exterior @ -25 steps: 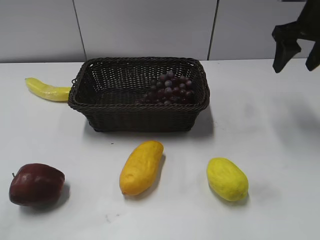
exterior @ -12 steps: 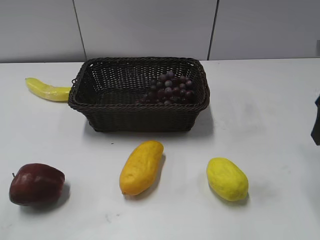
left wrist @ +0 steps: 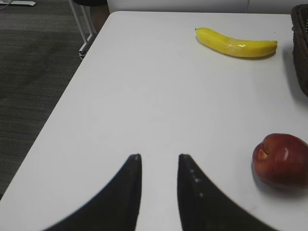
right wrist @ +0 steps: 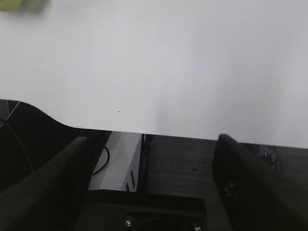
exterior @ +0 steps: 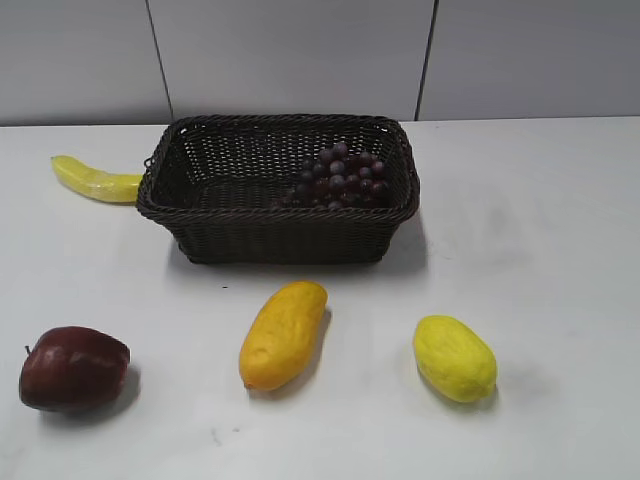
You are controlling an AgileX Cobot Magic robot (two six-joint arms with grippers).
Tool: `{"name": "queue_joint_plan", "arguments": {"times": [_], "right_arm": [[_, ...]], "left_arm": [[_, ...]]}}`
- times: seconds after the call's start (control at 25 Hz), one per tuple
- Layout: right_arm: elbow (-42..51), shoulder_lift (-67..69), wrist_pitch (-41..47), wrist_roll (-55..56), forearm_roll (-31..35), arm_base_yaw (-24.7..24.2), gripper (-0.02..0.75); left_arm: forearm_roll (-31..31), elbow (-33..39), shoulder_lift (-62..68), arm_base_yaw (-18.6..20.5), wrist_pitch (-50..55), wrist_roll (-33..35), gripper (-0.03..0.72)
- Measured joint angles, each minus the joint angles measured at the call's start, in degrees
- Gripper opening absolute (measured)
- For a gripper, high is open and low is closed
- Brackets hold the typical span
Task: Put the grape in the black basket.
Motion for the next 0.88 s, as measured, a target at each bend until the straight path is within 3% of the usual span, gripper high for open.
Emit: {"name": "queue_joint_plan", "arguments": {"times": [0.2,0.88], "right_arm": [[4.2,-10.9,0.5,0.0,0.0,0.0,0.595],[4.3,-47.0,0.8,-0.1,0.1,0.0,0.594]], "left_arm": [[0.0,0.0,0.0,0.0,0.0,0.0,0.228],[0.0,0.0,0.0,0.0,0.0,0.0,0.228]]}}
